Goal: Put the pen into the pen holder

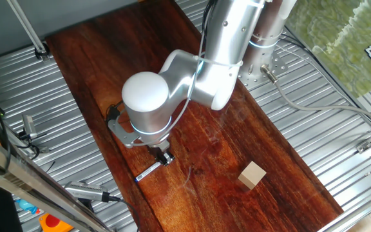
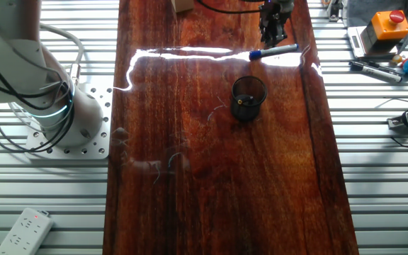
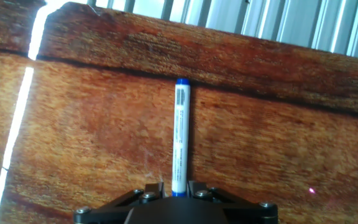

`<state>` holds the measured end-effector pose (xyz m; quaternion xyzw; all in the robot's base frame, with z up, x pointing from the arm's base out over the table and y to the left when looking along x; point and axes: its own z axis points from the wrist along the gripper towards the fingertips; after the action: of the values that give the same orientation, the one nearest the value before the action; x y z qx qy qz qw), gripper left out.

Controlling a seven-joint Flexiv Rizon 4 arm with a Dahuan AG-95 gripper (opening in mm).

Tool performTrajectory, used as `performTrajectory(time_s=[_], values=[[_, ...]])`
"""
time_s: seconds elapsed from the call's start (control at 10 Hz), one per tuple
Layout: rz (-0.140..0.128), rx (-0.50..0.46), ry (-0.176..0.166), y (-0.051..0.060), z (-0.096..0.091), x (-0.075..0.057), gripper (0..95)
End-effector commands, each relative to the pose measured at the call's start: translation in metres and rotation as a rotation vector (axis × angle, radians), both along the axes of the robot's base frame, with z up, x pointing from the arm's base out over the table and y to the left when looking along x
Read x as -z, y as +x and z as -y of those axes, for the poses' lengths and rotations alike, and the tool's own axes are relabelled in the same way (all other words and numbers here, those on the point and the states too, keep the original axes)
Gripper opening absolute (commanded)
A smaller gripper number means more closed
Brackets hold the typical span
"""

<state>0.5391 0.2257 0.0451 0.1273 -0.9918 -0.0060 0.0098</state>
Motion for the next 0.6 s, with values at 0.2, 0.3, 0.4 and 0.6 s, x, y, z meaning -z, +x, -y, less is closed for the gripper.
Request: performTrajectory(time_s=[0.2,0.3,0.4,0.6], values=[[-0.003,0.004,0.0,0.0054,-0.0033,0.002,19.0],[-0.005,0.007,0.0,0.0064,-0.0033,0.0038,19.0],[-0.004,0.008,0.0,0.0068,-0.0018,0.0066,19.0],[-0.004,-0.002,0.001,0.0103,0.0019,0.0091,19.0]])
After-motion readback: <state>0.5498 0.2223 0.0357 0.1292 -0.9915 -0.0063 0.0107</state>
